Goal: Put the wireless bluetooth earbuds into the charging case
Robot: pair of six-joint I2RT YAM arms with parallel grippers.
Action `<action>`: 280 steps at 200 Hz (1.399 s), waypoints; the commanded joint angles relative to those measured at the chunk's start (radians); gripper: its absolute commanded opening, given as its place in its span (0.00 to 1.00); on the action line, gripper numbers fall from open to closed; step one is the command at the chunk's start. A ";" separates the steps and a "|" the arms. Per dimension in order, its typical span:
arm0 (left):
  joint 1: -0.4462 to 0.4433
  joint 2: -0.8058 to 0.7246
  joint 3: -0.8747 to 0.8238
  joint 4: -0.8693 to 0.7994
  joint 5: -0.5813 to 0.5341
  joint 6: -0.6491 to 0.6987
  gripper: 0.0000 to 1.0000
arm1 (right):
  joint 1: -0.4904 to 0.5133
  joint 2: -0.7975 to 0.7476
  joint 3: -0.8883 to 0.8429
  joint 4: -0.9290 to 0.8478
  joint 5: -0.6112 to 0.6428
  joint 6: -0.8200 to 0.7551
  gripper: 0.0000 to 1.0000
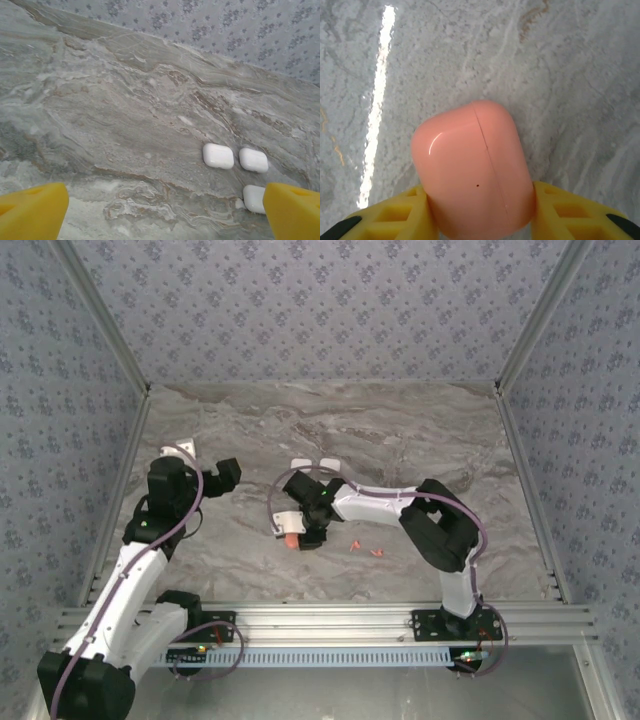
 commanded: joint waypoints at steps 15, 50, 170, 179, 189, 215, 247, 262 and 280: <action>0.009 0.024 0.018 0.041 0.194 -0.031 0.97 | -0.063 -0.192 -0.057 0.038 0.002 0.082 0.42; -0.005 0.082 0.015 0.161 0.416 -0.136 0.92 | -0.156 -0.400 -0.164 0.117 0.057 0.180 0.41; -0.351 0.382 0.141 0.534 0.555 -0.399 0.86 | -0.246 -0.736 -0.268 0.270 0.143 0.246 0.42; -0.365 0.401 0.154 0.553 0.558 -0.407 0.85 | -0.243 -0.737 -0.271 0.271 0.141 0.247 0.42; -0.380 0.424 0.173 0.561 0.564 -0.410 0.84 | -0.241 -0.737 -0.271 0.275 0.140 0.251 0.42; -0.413 0.471 0.210 0.579 0.579 -0.414 0.75 | -0.241 -0.735 -0.274 0.282 0.141 0.257 0.42; -0.440 0.511 0.230 0.584 0.587 -0.414 0.63 | -0.241 -0.732 -0.271 0.284 0.141 0.261 0.42; -0.448 0.525 0.233 0.594 0.587 -0.418 0.59 | -0.241 -0.731 -0.271 0.282 0.139 0.262 0.42; -0.452 0.537 0.236 0.609 0.588 -0.423 0.53 | -0.239 -0.728 -0.268 0.280 0.137 0.263 0.43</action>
